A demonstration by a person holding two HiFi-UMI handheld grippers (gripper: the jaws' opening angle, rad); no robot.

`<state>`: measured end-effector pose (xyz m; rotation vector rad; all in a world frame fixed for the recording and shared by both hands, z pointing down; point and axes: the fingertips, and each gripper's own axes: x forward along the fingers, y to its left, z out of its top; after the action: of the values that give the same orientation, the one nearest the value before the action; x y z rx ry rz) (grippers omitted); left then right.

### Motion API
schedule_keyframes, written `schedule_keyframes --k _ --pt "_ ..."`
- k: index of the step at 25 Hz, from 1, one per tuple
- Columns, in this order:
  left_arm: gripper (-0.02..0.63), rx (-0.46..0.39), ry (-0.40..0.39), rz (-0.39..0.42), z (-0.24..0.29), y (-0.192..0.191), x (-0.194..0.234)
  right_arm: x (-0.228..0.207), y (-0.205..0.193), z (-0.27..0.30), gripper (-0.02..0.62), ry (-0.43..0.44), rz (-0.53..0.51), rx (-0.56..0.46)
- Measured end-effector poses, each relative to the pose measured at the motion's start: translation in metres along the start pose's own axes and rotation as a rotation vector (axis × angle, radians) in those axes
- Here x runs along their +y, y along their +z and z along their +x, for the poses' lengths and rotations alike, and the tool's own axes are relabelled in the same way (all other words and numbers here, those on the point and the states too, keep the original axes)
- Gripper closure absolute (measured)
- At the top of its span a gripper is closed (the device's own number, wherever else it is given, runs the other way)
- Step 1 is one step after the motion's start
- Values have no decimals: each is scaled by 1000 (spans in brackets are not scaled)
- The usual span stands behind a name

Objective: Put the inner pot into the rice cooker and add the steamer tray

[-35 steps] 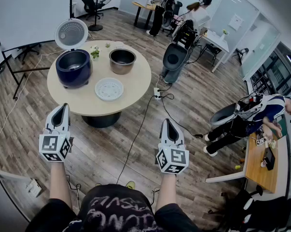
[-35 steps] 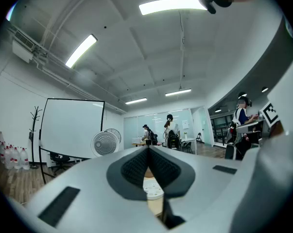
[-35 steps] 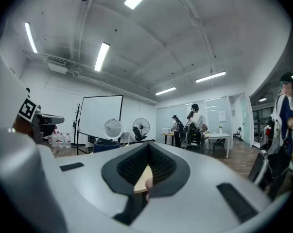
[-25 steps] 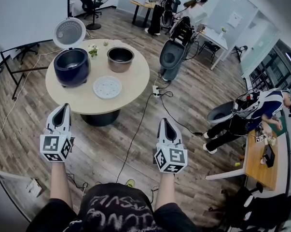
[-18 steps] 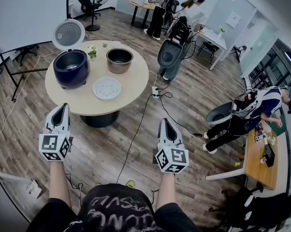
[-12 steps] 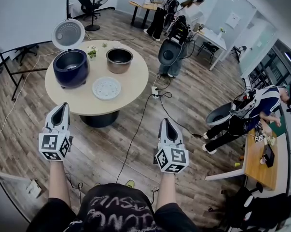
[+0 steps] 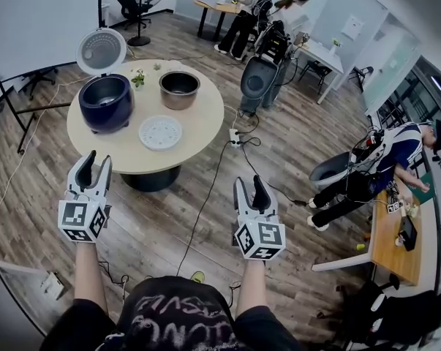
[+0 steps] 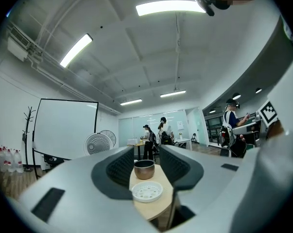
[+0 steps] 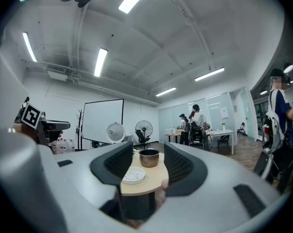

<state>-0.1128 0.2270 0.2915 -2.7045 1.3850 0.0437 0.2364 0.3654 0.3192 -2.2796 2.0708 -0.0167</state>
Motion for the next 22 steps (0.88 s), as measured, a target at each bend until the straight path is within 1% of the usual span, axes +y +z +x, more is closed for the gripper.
schedule_keyframes --k 1,3,5,9,14,18,22 --pt "433 0 -7 2 0 0 -2 2 -1 0 372 14 3 4" --pt "376 8 -31 -4 1 -1 -6 5 -5 2 280 46 9 19" --pt "330 11 -40 -18 2 0 -8 6 -7 3 235 58 10 27" --pt "311 20 -28 -15 3 -2 -10 2 -7 5 225 54 11 25" --pt "311 34 -18 -7 9 -6 -19 -9 -9 8 227 68 28 27" --pt "311 43 -15 -3 13 -9 -38 -23 -17 6 227 87 44 34" --pt "311 43 -2 15 25 -4 -58 -43 -18 9 232 113 42 30"
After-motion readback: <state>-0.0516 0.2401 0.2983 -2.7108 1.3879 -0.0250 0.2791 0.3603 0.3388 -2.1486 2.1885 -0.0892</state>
